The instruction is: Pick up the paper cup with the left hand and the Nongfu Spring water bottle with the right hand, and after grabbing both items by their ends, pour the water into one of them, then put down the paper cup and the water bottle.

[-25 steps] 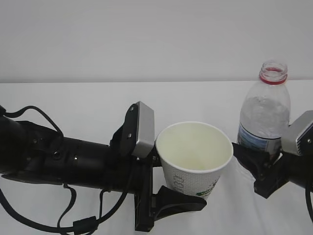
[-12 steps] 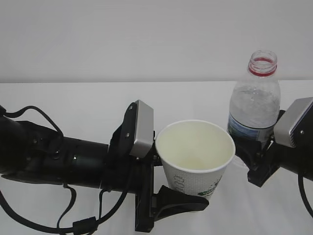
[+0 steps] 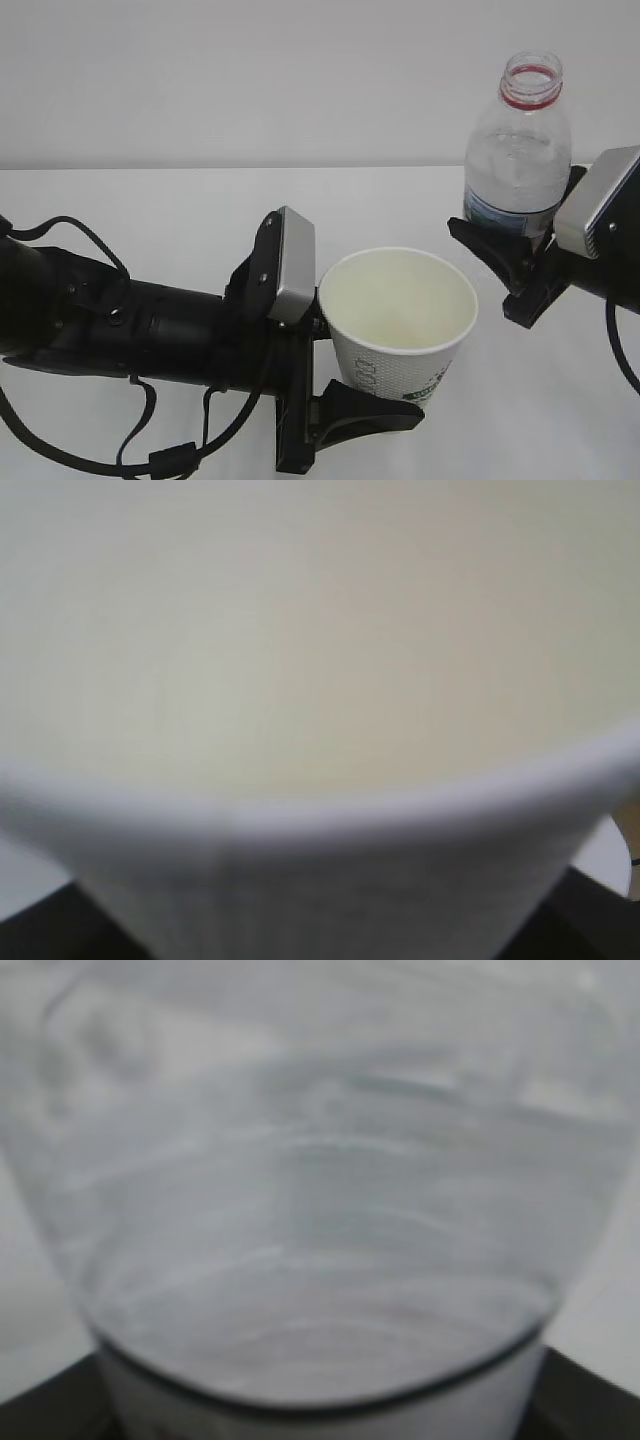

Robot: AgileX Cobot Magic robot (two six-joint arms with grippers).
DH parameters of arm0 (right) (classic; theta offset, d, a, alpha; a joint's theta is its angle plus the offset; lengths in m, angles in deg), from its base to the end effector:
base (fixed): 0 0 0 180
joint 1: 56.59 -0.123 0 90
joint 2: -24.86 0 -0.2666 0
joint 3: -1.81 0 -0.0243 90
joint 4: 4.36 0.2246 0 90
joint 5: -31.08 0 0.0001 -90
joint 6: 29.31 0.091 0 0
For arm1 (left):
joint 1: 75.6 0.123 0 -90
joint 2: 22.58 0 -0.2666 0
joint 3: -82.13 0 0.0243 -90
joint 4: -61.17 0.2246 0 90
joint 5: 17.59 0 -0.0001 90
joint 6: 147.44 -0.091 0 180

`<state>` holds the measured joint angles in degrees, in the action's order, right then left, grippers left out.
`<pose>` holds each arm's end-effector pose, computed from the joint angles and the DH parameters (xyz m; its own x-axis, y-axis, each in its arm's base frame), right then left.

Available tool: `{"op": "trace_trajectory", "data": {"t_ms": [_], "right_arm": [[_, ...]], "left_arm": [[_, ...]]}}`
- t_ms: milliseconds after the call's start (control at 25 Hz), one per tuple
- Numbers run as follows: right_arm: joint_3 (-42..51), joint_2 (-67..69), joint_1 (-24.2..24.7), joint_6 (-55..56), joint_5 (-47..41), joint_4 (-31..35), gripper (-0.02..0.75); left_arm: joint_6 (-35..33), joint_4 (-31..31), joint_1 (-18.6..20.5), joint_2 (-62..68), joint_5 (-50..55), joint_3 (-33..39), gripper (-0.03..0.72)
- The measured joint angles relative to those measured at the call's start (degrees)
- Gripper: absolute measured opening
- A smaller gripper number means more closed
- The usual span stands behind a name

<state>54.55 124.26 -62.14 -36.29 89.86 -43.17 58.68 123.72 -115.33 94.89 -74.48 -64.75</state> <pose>0.2398 0.0723 0.1854 0.1494 -0.4046 -0.9022 -0.6132 0.6778 -0.4055 0.1948 -0.2498 0.1497 0.0193 0.2860 -0.9580 0.9998 -0.0152 0.0156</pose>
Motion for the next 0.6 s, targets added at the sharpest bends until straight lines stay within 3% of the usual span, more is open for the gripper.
{"op": "trace_trajectory", "data": {"t_ms": [600], "right_arm": [[-1.3, -7.6, 0.0, -9.9, -6.4, -1.9, 0.48]], "left_arm": [[0.0, 0.0, 0.0, 0.0, -1.4, 0.0, 0.549]]}}
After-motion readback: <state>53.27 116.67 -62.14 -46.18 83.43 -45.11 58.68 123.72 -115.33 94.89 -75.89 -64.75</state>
